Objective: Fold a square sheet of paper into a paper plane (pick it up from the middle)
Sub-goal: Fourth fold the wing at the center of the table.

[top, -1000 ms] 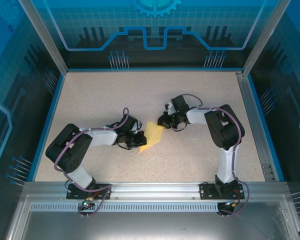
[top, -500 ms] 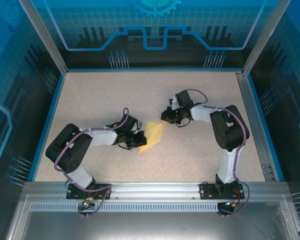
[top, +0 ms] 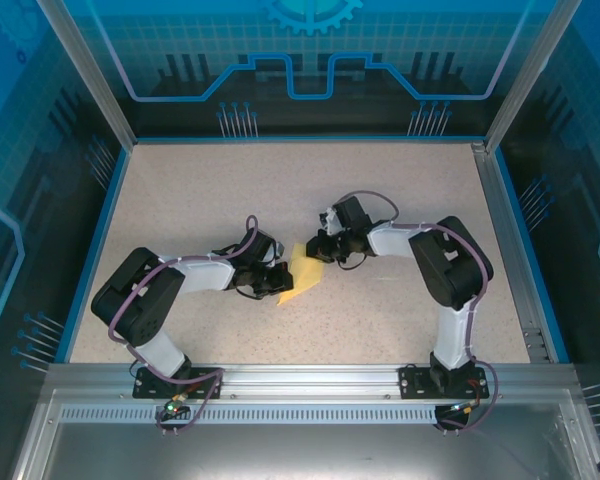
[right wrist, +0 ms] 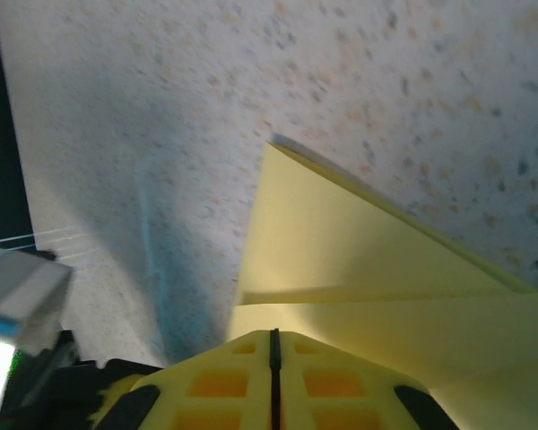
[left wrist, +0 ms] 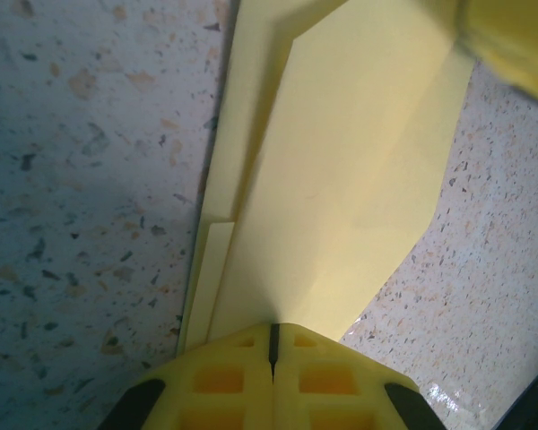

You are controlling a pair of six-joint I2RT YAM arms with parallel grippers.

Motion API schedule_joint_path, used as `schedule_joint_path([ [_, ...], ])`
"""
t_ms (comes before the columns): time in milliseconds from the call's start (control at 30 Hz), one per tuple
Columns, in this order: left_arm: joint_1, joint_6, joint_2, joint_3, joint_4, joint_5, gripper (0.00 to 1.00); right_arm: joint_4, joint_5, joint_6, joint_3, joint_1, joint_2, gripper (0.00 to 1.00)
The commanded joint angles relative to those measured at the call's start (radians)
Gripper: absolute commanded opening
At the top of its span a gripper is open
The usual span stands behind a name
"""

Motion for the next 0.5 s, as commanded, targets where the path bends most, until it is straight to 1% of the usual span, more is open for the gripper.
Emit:
schedule_joint_path([
  [0, 0.005, 0.021, 0.044, -0.045, -0.151, -0.131, 0.04, 0.007, 0.019, -0.006, -0.011, -0.015, 0.038, 0.08],
  [267, 0.005, 0.022, 0.054, -0.042, -0.152, -0.131, 0.03, 0.006, 0.011, -0.041, -0.02, -0.114, 0.042, 0.08],
  [467, 0.005, 0.025, 0.055, -0.043, -0.156, -0.132, 0.03, 0.024, -0.017, -0.044, -0.009, -0.174, 0.098, 0.08],
])
